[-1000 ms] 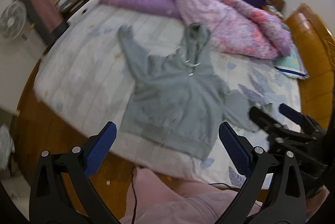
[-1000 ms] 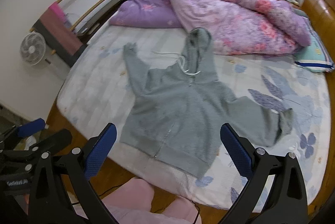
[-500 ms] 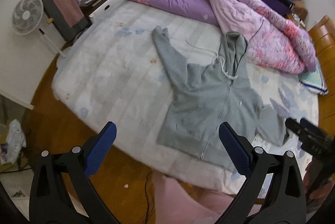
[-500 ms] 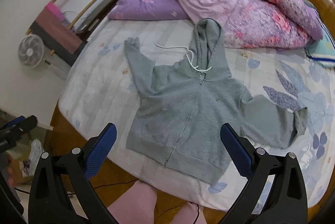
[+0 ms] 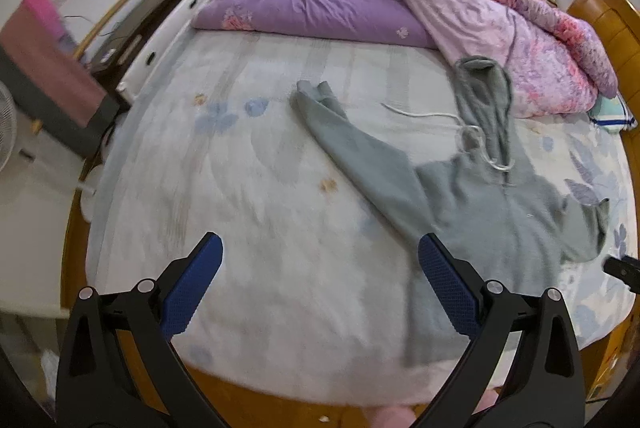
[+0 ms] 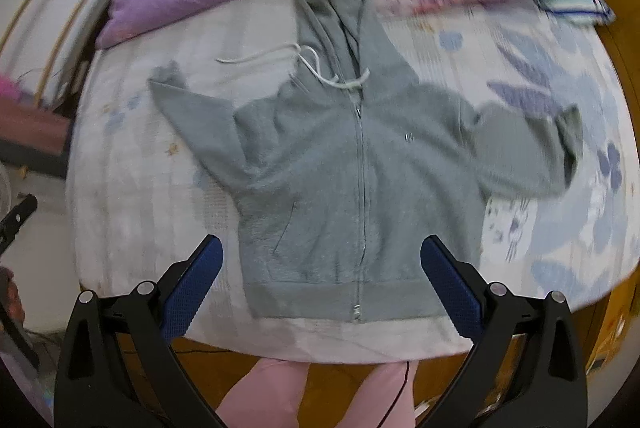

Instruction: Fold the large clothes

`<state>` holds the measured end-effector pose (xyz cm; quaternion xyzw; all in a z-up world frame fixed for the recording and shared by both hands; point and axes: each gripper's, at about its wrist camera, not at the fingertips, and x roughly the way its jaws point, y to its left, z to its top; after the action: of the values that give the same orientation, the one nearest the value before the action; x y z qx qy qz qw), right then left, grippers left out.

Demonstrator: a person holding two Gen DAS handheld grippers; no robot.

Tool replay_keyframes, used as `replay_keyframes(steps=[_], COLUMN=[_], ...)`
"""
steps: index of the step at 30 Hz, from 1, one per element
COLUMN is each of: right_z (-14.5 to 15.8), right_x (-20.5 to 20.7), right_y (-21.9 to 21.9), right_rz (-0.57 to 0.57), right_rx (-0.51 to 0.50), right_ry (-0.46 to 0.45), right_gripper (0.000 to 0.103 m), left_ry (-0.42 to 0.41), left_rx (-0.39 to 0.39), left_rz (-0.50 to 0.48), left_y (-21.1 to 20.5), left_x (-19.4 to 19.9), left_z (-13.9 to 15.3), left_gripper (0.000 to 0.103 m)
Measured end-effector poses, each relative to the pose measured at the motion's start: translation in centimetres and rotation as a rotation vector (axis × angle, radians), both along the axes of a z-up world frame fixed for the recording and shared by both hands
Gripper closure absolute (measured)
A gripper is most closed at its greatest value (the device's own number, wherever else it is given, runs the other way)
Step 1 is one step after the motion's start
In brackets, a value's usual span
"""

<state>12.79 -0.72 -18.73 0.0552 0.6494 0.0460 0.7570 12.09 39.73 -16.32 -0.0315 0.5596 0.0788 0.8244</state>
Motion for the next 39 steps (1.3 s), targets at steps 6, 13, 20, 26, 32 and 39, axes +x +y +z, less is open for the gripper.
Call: replay_keyframes(steps=[6, 13, 20, 26, 32, 39], right_z=[-3.0, -7.9, -13.7, -17.9, -19.1, -28.0], right_x=[2.4, 5.8, 9.4, 11.9, 13.8, 15.0], right_y=[2.3, 5.6, 7.6, 8.4, 11.0, 17.3], right_rz=[-0.083, -0.062, -0.036, -0.029, 0.041, 0.195], right_rx=[-0.077, -0.113, -0.098, -0.098, 0.089, 0.234], right_ry=[0.074, 0.157, 0.229, 0.252, 0.129, 0.207], right_gripper=[0.007, 0.007, 0.008, 0.008, 0.013, 0.093], left_ry=[0.015, 0.009, -0.096, -0.100, -0.112, -0.106], left_rx=[-0.066, -0.065, 0.025, 0.047, -0.011, -0.338], left_rz=[-0.046, -0.170, -0.272, -0.386, -0.489, -0.399], left_y=[8.3, 12.3, 13.4, 14.6, 13.7, 12.5], left_x=[8.3, 15.7, 20.3, 25.1, 28.5, 32.0], left_z=[-7.9, -16.6, -22.3, -28.1, -31.0, -32.0], left_gripper=[0.005, 0.005, 0.005, 0.005, 0.006, 0.016])
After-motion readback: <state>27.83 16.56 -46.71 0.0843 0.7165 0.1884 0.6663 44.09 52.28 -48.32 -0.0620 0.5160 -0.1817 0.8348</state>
